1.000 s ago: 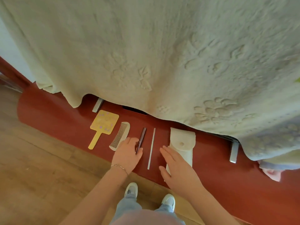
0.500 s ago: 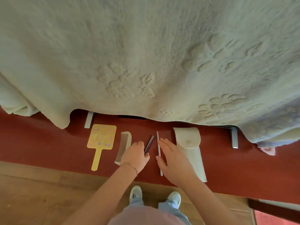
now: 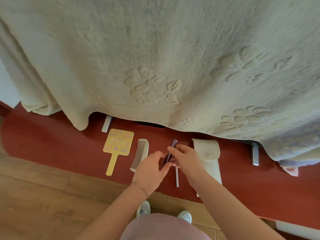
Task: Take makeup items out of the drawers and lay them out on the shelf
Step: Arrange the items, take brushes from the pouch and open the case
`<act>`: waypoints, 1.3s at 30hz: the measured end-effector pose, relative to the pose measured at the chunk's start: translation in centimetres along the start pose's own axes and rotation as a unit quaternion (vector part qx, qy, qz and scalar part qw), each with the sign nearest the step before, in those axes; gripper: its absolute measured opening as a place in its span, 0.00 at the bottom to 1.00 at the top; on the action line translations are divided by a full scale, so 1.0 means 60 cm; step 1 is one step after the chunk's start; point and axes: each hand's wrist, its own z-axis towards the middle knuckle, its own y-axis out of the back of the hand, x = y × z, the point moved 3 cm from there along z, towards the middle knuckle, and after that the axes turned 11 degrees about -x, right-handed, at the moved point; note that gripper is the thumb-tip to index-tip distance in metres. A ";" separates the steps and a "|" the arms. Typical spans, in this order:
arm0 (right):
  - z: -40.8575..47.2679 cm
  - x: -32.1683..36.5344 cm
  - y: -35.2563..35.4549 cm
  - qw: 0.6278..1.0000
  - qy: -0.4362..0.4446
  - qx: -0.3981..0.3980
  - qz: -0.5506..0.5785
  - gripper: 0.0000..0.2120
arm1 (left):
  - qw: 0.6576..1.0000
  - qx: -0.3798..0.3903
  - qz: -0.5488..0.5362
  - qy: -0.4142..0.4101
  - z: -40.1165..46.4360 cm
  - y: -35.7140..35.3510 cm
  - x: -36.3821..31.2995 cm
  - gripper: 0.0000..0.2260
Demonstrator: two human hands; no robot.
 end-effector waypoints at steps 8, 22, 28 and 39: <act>0.002 0.008 -0.015 0.999 -0.015 0.038 0.029 0.08 | 1.000 0.020 -0.006 0.022 -0.007 0.026 0.000 0.10; -0.001 0.010 -0.038 0.997 -0.008 0.058 0.047 0.08 | 0.998 0.019 -0.017 0.053 -0.012 0.046 0.012 0.09; 0.018 0.026 -0.022 0.985 -0.060 0.015 0.160 0.08 | 0.995 0.080 -0.025 0.060 -0.033 0.036 0.018 0.07; 0.069 0.032 0.006 0.983 0.106 0.014 -0.150 0.12 | 0.997 0.019 0.050 0.061 -0.024 0.049 0.038 0.07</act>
